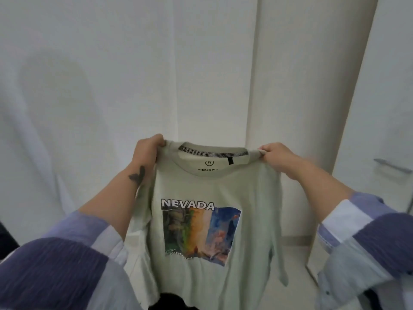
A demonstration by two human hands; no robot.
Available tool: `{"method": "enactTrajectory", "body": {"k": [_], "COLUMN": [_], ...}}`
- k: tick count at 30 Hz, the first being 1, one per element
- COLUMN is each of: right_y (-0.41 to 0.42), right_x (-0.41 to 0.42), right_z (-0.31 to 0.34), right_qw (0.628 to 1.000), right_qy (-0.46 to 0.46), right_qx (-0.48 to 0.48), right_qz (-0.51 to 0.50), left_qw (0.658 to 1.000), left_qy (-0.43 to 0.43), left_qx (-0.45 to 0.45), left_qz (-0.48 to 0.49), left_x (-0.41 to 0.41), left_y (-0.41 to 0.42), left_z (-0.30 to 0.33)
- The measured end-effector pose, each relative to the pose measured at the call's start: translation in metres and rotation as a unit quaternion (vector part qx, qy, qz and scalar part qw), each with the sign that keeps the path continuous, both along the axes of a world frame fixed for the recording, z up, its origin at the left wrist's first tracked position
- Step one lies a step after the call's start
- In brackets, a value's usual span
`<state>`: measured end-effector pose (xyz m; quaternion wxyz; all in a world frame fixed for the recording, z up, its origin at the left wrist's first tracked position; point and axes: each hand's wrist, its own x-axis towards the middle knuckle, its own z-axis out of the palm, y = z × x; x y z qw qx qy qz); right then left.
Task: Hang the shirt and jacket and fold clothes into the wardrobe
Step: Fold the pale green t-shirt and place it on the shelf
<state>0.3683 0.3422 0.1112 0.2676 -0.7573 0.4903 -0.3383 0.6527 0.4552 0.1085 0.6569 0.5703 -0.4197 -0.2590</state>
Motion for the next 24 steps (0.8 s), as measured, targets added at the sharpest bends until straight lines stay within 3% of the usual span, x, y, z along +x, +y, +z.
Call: {"method": "enactTrajectory", "body": {"k": [4,8,10,12,14,17,20,24], "right_y": [-0.001,0.001,0.005,0.010,0.011,0.010,0.009,0.000], "right_x": [0.005,0.012,0.020,0.028,0.034,0.045,0.058,0.074], "right_z": [0.002,0.003,0.003,0.001,-0.003,-0.006,-0.007,-0.009], "right_qw": [0.989,0.983,0.996,0.993,0.951,0.866,0.839,0.857], "right_qy": [0.118,0.132,0.060,-0.057,-0.189,-0.348,-0.388,-0.331], "right_qx": [-0.080,-0.075,-0.018,0.098,0.213,0.291,0.318,0.343], "right_qz": [-0.049,-0.100,-0.061,0.019,0.121,0.213,0.213,0.194], "left_qw": [0.990,0.984,0.984,0.982,0.980,0.977,0.971,0.963], "left_qy": [0.074,0.097,0.109,0.129,0.146,0.163,0.167,0.201], "left_qx": [0.011,-0.008,-0.008,-0.007,0.000,0.008,0.009,0.008], "left_qz": [-0.118,-0.147,-0.143,-0.141,-0.136,-0.140,-0.173,-0.179], "left_x": [-0.014,-0.012,-0.009,-0.003,0.005,0.011,0.020,0.032], "left_y": [0.010,0.007,0.006,0.002,0.000,0.000,-0.007,-0.019], "left_z": [0.015,0.019,0.020,0.020,0.018,0.015,0.005,-0.004]}}
